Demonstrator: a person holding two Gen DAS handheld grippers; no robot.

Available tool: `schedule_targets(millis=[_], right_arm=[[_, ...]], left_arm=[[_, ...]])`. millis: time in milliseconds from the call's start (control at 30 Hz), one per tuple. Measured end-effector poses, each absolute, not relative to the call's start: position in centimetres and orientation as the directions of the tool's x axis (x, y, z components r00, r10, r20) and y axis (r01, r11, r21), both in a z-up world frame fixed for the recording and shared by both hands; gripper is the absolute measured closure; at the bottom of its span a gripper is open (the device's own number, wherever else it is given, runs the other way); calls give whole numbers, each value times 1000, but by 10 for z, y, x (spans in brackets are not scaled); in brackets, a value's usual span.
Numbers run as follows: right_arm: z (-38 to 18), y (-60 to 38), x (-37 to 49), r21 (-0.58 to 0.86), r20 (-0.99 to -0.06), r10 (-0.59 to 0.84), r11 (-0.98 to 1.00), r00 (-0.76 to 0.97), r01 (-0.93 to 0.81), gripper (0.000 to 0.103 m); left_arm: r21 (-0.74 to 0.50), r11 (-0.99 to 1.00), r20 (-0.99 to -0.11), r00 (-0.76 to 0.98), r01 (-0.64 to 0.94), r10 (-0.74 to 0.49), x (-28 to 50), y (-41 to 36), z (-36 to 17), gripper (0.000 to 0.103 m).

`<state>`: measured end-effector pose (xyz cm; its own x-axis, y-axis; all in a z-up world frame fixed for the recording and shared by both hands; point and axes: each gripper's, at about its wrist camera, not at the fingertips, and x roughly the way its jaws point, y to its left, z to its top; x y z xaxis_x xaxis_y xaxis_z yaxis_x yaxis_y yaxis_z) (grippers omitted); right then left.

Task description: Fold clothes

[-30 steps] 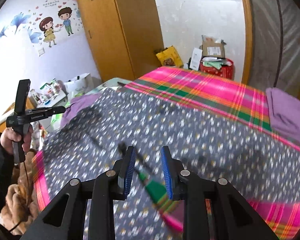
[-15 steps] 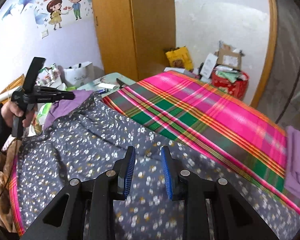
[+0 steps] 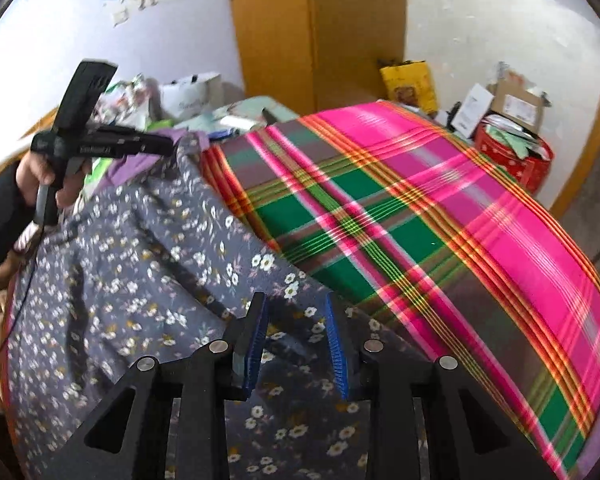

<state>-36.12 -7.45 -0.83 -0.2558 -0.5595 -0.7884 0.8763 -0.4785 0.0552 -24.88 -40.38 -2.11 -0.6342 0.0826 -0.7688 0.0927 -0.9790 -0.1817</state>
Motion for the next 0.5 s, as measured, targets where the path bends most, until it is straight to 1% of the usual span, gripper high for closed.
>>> schedule_targets(millis=[333,500], right_arm=[[-17,-87,-375,49,-809,-543,-446,-227,894,72],[-23,-92,-380,44,-822,-528,-431,-213,901,71]], left_arm=[[-241,-963,-771,-626,118,116,-260,-409,-31,74],[-273,-954,-755,-642,122,134,-262,-412,-28,73]])
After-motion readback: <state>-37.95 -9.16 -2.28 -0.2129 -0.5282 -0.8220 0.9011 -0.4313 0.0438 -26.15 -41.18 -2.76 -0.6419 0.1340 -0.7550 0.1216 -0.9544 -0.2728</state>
